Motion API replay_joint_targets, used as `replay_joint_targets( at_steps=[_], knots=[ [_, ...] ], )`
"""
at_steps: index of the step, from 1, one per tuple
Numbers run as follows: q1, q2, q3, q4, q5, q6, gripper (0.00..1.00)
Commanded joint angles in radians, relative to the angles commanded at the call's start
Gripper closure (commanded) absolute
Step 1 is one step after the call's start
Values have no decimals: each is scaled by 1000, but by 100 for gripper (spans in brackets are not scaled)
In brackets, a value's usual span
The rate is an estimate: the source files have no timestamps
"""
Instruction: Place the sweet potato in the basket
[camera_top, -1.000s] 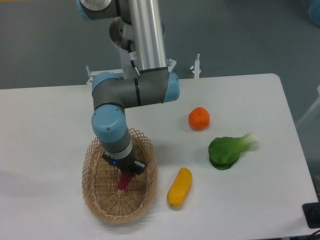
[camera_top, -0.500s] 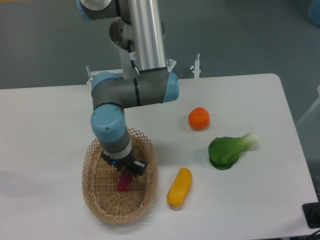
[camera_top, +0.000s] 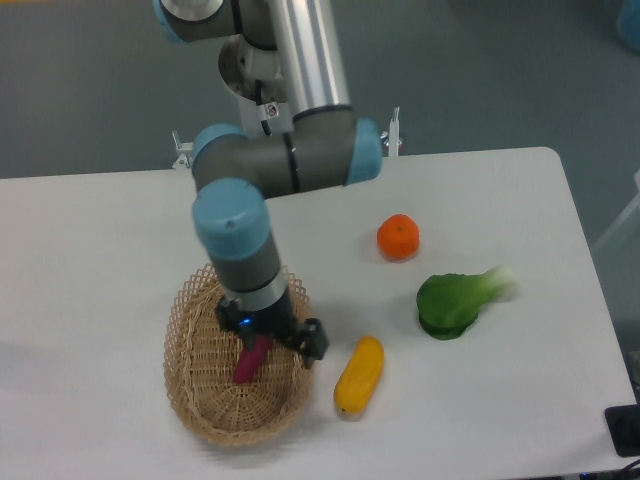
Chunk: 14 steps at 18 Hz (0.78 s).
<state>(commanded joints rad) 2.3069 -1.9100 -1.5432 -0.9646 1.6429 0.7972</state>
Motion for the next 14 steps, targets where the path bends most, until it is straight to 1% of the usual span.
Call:
replay_joint_targets(
  at_steps=[2, 4, 6, 8, 10, 12, 14],
  knots=[
    [49, 25, 2, -48, -2, 87, 0],
    [97, 55, 3, -74, -9, 169, 0],
    [141, 63, 12, -103, -38, 235, 0],
    [180, 84, 21, -140, -45, 290, 0],
    [203, 88, 26, -170, -45, 342, 0],
    [221, 104, 31, -192, -45, 382, 0],
    [233, 109, 34, -206, -46, 407, 0]
  ],
)
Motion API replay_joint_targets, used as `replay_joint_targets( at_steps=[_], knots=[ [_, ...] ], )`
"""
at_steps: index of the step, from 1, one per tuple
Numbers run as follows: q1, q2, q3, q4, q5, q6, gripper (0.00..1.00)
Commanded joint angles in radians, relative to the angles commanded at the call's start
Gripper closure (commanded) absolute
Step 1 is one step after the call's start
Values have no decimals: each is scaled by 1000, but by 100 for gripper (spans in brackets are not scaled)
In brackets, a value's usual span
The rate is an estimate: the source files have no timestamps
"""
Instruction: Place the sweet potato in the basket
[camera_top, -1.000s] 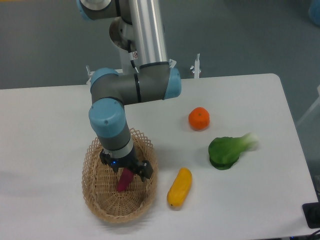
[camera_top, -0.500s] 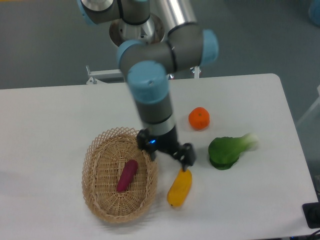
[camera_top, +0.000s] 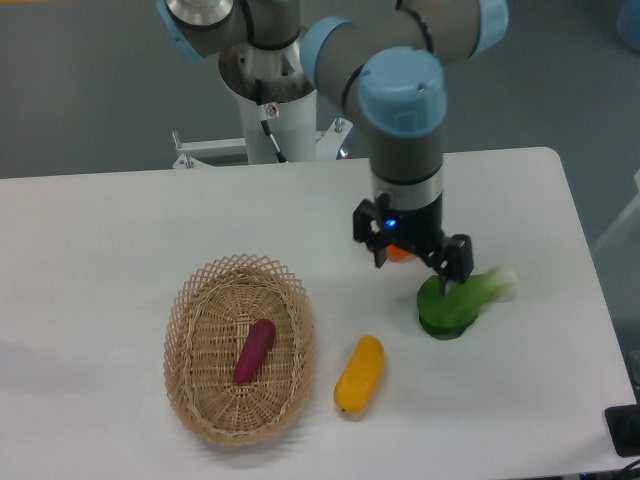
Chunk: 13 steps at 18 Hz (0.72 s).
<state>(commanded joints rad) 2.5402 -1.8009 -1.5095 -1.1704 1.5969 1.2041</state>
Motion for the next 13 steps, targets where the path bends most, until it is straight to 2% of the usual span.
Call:
replay_joint_targets(
  at_steps=[13],
  knots=[
    [12, 8, 9, -3, -17, 20, 0]
  ],
)
